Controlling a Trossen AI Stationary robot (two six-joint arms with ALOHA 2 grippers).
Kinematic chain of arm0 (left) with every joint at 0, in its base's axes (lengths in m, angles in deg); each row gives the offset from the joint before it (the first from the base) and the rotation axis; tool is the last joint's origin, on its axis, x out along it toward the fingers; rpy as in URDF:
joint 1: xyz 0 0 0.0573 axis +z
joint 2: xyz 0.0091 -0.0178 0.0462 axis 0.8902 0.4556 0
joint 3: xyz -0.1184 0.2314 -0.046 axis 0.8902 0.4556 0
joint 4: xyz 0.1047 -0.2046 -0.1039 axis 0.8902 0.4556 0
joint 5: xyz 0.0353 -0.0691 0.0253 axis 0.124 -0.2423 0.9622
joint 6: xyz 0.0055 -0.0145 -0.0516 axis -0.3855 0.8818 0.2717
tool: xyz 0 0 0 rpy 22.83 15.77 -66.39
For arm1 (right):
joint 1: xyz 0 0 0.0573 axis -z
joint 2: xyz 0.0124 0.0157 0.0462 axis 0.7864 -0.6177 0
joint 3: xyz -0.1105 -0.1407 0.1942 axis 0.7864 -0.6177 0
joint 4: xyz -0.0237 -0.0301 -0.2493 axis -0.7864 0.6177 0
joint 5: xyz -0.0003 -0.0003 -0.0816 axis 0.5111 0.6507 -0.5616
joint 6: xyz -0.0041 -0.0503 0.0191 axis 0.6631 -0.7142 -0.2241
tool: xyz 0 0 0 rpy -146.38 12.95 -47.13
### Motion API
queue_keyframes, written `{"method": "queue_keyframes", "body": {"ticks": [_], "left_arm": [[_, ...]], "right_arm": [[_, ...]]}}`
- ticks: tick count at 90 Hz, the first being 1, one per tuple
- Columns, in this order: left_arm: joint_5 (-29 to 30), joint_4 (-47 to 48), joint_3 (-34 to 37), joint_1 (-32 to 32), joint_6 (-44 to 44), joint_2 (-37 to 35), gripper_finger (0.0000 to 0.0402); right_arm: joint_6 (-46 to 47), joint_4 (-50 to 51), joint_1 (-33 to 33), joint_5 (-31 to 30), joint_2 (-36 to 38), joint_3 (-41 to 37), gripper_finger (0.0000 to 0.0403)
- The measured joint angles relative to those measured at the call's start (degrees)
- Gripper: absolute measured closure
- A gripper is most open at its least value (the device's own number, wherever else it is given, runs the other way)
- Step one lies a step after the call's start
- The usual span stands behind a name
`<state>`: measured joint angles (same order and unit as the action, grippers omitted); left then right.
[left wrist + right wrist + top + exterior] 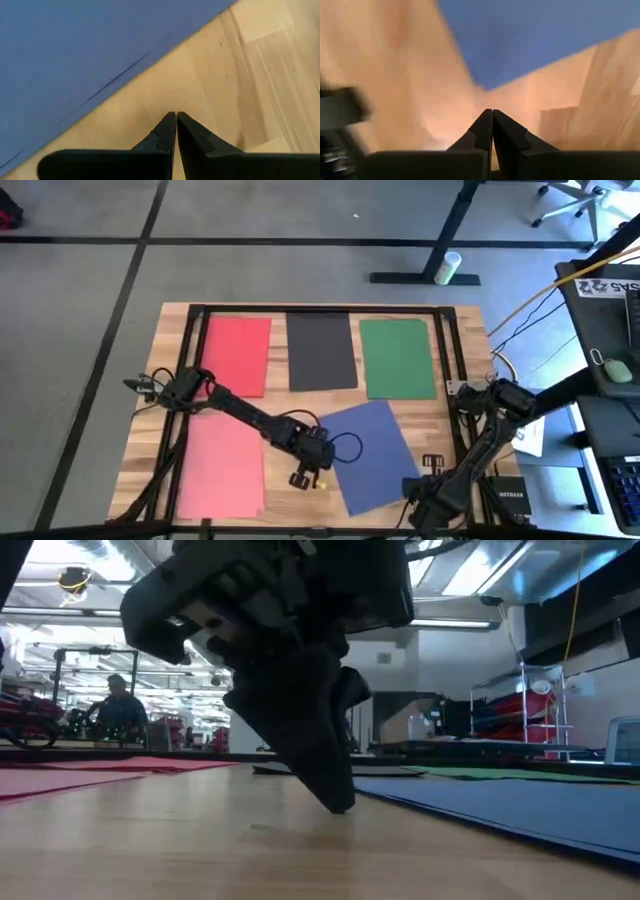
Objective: Organize paper
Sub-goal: Stack the left blue paper on the stacked blue paper
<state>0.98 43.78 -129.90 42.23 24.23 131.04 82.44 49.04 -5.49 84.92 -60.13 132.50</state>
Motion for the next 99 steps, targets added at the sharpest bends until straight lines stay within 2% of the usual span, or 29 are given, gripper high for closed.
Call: {"method": "queue_keyframes", "body": {"ticks": [25, 68, 99], "left_arm": [[-0.71, -4.61, 1.56, 0.04, 1.01, -0.02, 0.0402], [-1.56, -9.53, 1.58, 0.5, 0.99, 1.09, 0.0402], [-1.45, -10.69, 1.58, 2.07, 0.68, 1.16, 0.0401]], "right_arm": [[-0.01, -9.03, 0.23, 1.83, 1.91, -6.94, 0.0403], [-5.48, -14.22, 5.13, 1.53, 2.6, -7.14, 0.0403], [-6.25, -18.14, 5.31, 0.04, 2.62, -7.07, 0.0403]]}}
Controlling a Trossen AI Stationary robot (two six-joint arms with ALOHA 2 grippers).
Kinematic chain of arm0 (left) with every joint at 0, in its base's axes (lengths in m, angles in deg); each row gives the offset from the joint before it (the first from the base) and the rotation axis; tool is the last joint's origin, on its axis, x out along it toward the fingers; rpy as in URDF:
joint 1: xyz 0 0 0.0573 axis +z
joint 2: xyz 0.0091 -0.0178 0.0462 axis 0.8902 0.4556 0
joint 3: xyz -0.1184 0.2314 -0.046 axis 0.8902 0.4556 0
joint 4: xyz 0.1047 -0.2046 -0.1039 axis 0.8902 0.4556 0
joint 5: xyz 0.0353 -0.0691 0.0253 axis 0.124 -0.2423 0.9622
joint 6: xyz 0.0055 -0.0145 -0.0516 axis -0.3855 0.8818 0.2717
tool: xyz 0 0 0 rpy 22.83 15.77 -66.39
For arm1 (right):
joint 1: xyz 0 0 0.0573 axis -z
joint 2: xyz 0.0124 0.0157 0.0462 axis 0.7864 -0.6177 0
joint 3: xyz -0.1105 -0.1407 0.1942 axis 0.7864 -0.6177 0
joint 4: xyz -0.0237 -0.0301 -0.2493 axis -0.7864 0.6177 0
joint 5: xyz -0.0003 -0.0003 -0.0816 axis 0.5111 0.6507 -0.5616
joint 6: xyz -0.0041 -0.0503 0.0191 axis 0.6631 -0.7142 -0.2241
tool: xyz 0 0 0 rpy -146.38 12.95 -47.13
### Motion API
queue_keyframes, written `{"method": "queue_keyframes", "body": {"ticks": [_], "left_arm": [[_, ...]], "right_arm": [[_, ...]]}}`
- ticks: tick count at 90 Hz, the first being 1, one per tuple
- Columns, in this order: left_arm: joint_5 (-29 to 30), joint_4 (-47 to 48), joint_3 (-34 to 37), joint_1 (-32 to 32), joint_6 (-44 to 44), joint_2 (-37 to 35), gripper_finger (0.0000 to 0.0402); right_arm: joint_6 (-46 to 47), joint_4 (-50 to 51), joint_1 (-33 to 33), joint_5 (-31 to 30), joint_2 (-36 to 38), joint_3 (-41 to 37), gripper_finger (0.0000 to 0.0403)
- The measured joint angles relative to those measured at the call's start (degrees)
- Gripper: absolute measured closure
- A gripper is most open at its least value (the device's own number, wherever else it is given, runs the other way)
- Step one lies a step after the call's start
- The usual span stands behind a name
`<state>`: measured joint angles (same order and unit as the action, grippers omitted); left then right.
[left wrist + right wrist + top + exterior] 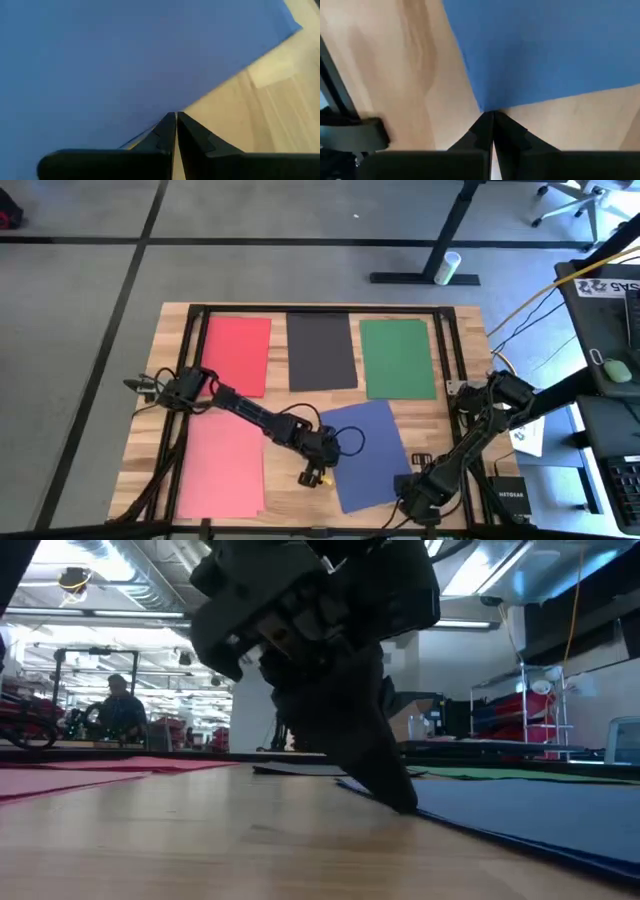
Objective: Organize paper
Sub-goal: Stack the left blue paper on the stacked blue paper
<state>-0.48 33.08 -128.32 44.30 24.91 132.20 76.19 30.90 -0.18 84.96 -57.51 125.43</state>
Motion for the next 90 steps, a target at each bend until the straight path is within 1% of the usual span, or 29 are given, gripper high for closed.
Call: {"method": "queue_keyframes", "body": {"ticks": [48, 73, 90], "left_arm": [[0.15, 1.14, -0.02, -1.4, 0.61, -0.02, 0.0402], [-0.08, 6.94, -2.37, -2.53, 0.98, -0.11, 0.0402], [-0.12, 7.5, -3.1, -2.57, 1.05, -0.11, 0.0402]], "right_arm": [[0.04, -7.14, 0.11, -1.6, -0.11, 0.04, 0.0403], [0.48, -8.37, 0.04, -1.56, -0.21, 0.5, 0.0403], [0.5, -9.68, 0.04, -1.84, -0.39, 2.89, 0.0403]]}}
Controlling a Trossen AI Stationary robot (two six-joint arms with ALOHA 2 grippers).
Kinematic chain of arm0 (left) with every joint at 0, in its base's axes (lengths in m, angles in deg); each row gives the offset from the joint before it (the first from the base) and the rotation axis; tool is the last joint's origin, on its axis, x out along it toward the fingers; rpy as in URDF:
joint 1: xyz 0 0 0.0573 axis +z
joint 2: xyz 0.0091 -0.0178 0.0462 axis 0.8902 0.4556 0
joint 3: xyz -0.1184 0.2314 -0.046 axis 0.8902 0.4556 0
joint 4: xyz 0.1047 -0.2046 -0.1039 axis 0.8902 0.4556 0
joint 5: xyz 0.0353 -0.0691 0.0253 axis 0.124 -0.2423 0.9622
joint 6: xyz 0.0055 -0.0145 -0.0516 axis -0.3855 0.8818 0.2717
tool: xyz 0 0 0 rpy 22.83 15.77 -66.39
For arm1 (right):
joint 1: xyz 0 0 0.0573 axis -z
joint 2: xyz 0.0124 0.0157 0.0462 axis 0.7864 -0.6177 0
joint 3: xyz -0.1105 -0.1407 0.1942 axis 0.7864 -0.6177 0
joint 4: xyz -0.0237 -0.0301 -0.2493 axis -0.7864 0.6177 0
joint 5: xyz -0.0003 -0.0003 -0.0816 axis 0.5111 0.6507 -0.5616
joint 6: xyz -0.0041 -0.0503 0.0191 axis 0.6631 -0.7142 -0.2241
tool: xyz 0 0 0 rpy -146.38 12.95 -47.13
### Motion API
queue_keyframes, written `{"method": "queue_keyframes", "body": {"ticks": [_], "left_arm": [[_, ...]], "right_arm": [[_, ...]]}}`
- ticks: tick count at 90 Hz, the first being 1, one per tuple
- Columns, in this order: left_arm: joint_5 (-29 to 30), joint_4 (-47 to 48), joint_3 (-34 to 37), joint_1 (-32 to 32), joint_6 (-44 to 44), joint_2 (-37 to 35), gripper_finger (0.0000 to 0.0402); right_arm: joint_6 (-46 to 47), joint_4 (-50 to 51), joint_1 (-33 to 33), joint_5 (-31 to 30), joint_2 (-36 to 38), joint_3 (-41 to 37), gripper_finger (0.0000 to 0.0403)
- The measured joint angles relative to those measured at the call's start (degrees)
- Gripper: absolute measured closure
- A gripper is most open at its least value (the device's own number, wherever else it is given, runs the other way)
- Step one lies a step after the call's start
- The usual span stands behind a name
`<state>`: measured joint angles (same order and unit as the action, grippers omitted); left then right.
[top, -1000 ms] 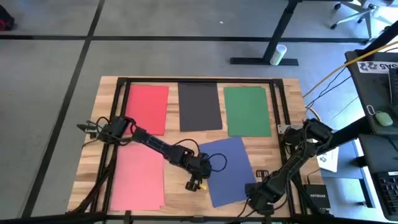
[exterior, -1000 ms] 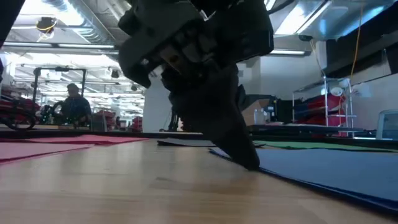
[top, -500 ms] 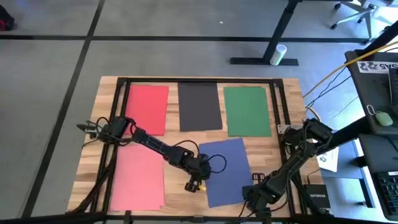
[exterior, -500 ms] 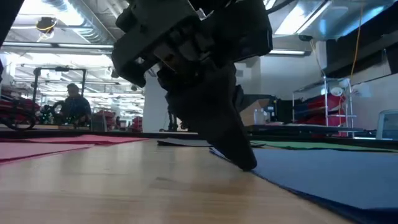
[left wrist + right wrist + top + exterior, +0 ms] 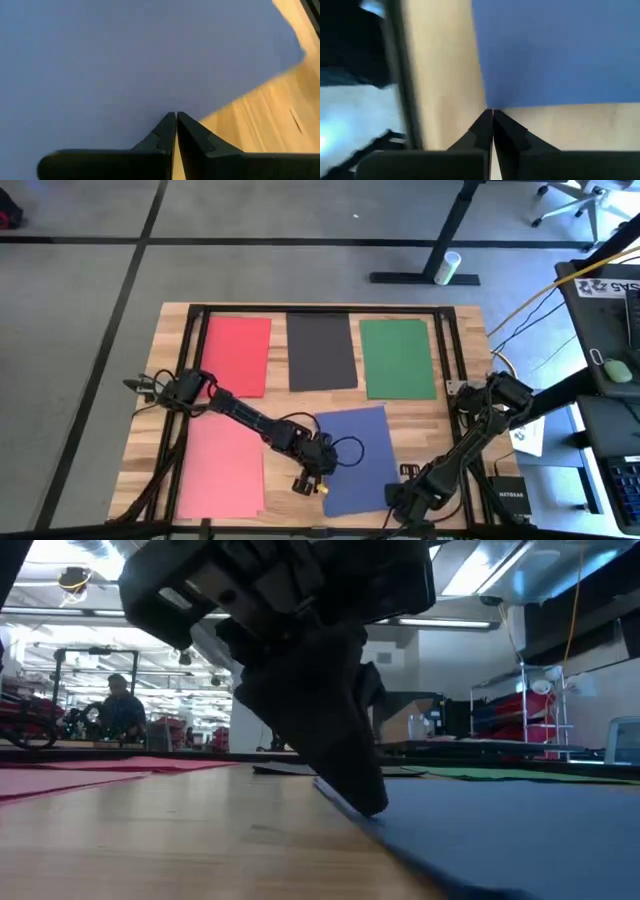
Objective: Organize paper
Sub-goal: Stack the left blue paper on the stacked blue paper
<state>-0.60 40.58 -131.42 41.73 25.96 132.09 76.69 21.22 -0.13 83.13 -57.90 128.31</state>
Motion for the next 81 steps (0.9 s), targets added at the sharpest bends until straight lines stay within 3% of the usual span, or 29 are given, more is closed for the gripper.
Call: {"method": "queue_keyframes", "body": {"ticks": [30, 54, 67, 81], "left_arm": [[0.38, 1.91, -0.14, -0.63, -0.26, -1.8, 0.0402], [17.15, 16.14, -0.27, -0.28, 1.8, -9.55, 0.0402], [19.66, 23.25, 0.61, 1.69, 7.72, -12.42, 0.0402], [21.0, 24.88, 4.43, 1.36, 12.68, -16.24, 0.0402]], "right_arm": [[0.15, 4.96, -0.07, 0.23, 0.05, 2.67, 0.0403], [-0.2, 9.43, -0.07, -1.55, 0.15, 2.73, 0.0403], [-0.28, 11.26, -0.09, -4.6, 0.54, 2.73, 0.0403], [-0.27, 13.53, -0.15, -10.23, 3.3, 2.71, 0.0403]]}}
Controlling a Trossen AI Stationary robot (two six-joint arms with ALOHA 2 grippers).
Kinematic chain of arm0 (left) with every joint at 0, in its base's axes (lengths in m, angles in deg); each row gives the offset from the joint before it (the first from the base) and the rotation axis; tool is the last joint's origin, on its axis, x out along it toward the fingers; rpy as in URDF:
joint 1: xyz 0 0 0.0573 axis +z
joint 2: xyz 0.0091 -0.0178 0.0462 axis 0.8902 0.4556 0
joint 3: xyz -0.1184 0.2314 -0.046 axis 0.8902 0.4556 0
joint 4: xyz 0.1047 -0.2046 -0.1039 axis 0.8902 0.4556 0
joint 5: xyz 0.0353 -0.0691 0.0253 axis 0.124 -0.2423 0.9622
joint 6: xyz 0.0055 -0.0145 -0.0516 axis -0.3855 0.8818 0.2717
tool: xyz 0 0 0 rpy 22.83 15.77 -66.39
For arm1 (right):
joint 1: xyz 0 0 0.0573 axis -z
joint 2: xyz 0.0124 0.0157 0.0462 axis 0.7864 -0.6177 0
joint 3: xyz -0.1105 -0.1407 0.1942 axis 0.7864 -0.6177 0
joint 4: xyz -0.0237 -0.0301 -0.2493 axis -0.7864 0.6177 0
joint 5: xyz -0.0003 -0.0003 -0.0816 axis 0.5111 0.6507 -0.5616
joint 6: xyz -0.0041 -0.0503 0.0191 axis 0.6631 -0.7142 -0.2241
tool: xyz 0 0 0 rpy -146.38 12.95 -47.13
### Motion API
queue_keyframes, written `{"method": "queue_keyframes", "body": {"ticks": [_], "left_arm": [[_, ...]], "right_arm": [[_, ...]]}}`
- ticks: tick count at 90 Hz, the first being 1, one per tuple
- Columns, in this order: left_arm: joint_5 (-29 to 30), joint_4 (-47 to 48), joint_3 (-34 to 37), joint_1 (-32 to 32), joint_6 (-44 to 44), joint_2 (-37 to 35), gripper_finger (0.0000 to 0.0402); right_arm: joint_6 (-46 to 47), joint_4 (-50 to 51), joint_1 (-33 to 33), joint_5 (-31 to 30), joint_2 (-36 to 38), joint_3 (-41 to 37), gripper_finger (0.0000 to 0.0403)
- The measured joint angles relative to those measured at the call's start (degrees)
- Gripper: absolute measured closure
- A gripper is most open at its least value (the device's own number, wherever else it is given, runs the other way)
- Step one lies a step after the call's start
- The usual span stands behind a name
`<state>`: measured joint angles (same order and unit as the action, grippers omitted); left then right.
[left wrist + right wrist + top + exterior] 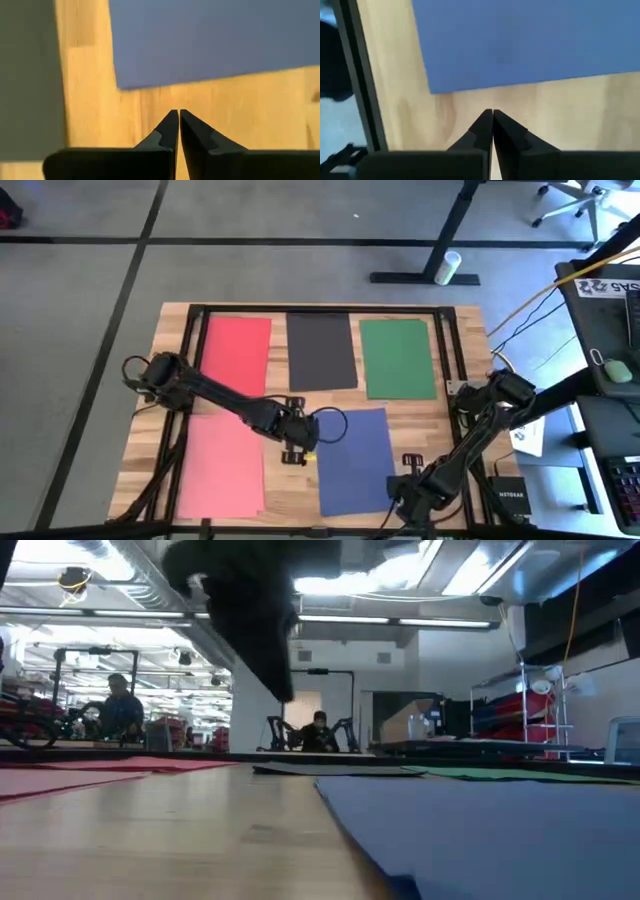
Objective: Organize paper
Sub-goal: Stack the left blue paper on the stacked blue paper
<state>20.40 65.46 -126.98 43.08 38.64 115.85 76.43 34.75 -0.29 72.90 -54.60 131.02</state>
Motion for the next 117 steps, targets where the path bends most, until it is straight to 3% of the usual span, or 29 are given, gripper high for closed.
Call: {"method": "queue_keyframes", "body": {"ticks": [20, 33, 54, 76, 117], "left_arm": [[-1.27, 3.13, 11.02, -4.07, 10.66, -7.13, 0.0402], [-2.02, 1.53, 17.86, -7.17, 15.59, -10.35, 0.0402], [-0.23, -7.02, 24.75, -3.11, 9.99, -10.91, 0.0402], [-0.02, -7.99, 30.72, 4.21, 6.9, -11.13, 0.0402], [1.24, -5.88, 32.54, 3.23, 7.97, -13.29, 0.0402]], "right_arm": [[-1.76, 1.51, 0.48, -10.47, 4.8, 0.0, 0.0403], [-5.16, 1.39, 3.19, -11.52, 4.78, -0.07, 0.0403], [-12.3, -0.28, 8.24, -11.56, 4.61, -0.04, 0.0403], [-16.66, -1.28, 10.39, -11.08, 4.61, -0.04, 0.0403], [-16.67, -1.9, 10.56, -11.07, 4.61, -0.04, 0.0403]]}}
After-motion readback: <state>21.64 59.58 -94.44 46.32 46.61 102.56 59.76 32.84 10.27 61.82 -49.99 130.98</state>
